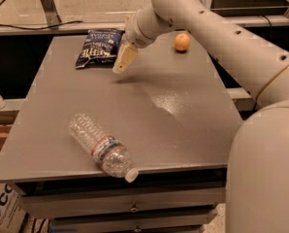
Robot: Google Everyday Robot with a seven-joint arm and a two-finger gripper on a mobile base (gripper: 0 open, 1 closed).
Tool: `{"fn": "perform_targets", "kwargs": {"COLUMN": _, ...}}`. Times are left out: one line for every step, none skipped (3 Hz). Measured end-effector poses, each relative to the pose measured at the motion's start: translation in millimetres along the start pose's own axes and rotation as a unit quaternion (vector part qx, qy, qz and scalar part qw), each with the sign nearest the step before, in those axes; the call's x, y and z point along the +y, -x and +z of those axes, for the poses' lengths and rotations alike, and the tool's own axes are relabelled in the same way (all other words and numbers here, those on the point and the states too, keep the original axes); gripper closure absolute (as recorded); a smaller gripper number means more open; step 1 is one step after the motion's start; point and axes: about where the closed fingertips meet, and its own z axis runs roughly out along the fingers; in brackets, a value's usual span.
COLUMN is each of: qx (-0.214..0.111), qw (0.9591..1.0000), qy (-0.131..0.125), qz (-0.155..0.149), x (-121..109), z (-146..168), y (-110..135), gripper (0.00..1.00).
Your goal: Move blue chip bag near water bottle
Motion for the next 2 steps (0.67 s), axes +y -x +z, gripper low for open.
{"fn": "perform_targets", "kwargs": {"qx": -0.006, "qw": 0.9998, "qy": 0.002, "qz": 0.018, "x": -9, "z": 31, "y": 6, "gripper": 0.0}}
{"fn": "perform_targets", "kwargs": {"qx": -0.012, "qw": 0.9992, "qy": 0.006, "qz": 0.038, "x": -14, "z": 57, "y": 11, "gripper": 0.17}}
